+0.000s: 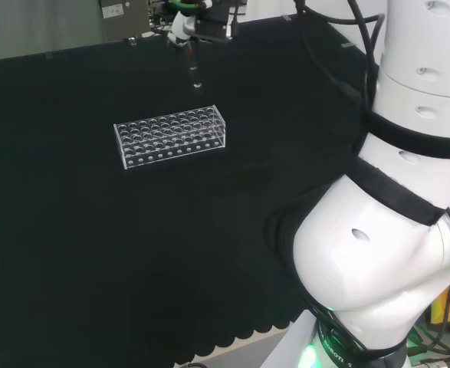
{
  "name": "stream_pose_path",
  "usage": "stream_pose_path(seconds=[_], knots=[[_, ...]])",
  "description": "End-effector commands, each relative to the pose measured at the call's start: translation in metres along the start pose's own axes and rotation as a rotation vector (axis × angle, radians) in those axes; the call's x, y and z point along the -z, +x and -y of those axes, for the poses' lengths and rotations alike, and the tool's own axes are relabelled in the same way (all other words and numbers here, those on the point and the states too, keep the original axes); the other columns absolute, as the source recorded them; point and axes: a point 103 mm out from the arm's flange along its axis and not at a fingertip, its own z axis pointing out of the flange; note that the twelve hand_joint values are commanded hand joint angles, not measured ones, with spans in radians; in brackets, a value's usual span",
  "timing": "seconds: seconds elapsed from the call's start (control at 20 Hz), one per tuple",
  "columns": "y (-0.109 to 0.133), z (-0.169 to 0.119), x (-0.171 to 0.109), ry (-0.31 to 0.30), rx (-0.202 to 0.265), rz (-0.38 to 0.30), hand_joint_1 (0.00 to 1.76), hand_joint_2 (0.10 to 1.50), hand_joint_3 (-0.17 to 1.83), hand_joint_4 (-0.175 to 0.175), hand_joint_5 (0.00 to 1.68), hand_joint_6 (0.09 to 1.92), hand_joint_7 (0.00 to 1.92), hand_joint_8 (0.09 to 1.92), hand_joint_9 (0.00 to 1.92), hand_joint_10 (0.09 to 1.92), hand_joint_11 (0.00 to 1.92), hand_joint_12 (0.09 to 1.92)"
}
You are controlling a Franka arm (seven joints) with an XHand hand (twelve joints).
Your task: Put the test tube back in the rack.
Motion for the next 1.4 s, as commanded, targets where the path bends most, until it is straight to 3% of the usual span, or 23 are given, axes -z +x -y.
stream_pose_path(seconds=[0.05, 0.75, 1.4], knots=[[0.018, -0.001, -0.012, 0.016, 0.035, -0.027, 1.24, 0.63, 0.62, -0.175, 1.42, 0.36, 1.77, 0.40, 1.68, 0.74, 1.35, 0.86], [0.005, -0.026, -0.053, 0.068, 0.005, -0.119, 1.24, 0.63, 0.62, -0.175, 1.42, 0.36, 1.77, 0.40, 1.68, 0.74, 1.35, 0.86], [-0.005, -0.043, -0.088, 0.116, -0.030, -0.130, 1.24, 0.63, 0.62, -0.175, 1.42, 0.36, 1.77, 0.40, 1.68, 0.74, 1.35, 0.86]])
